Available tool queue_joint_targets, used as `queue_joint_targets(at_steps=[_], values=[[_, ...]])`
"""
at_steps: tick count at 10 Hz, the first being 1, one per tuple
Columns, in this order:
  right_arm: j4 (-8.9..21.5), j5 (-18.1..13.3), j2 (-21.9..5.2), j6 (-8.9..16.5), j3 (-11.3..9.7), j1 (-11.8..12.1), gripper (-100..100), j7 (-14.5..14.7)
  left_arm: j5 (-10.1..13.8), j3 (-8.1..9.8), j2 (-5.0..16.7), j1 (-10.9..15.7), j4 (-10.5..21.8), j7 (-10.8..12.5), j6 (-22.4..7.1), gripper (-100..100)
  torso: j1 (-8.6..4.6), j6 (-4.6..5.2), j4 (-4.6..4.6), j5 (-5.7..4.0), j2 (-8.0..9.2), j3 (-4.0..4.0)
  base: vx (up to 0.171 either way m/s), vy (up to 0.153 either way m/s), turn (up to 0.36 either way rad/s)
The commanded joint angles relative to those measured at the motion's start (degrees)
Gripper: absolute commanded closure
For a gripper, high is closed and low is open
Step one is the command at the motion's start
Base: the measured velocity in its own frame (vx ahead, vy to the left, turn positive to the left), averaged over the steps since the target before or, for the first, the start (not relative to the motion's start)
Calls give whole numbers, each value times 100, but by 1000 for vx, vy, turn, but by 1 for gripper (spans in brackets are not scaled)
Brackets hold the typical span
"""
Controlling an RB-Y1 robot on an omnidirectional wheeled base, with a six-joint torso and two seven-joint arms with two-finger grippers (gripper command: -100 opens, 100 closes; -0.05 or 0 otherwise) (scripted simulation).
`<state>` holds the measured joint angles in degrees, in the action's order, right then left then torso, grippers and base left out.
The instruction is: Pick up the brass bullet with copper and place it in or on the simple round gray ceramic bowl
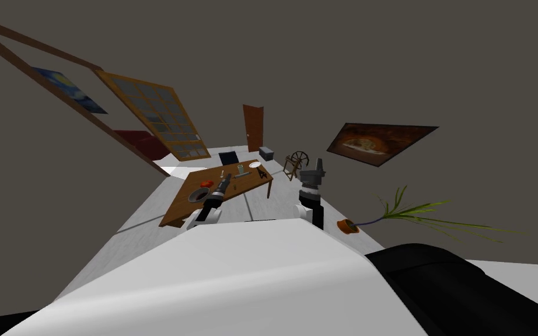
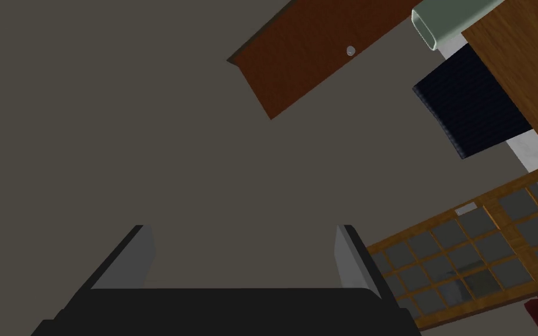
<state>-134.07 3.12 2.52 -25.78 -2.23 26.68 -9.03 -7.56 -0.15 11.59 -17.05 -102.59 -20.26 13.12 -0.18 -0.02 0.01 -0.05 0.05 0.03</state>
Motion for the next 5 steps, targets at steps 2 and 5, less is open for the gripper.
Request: queue_joint_targets(at_steps=[2, 5], values=[[0, 0, 0, 0, 0, 0, 0, 0, -34, 13, 53, 88, 413, -115, -66, -100, 2, 1, 0, 1, -2, -1, -2, -41, -53], [0, 0, 0, 0, 0, 0, 0, 0, -101, 15, 149, 262, 968, -277, -292, -100, 6, 0, -1, 1, -5, -3, 4, -42, -53]])
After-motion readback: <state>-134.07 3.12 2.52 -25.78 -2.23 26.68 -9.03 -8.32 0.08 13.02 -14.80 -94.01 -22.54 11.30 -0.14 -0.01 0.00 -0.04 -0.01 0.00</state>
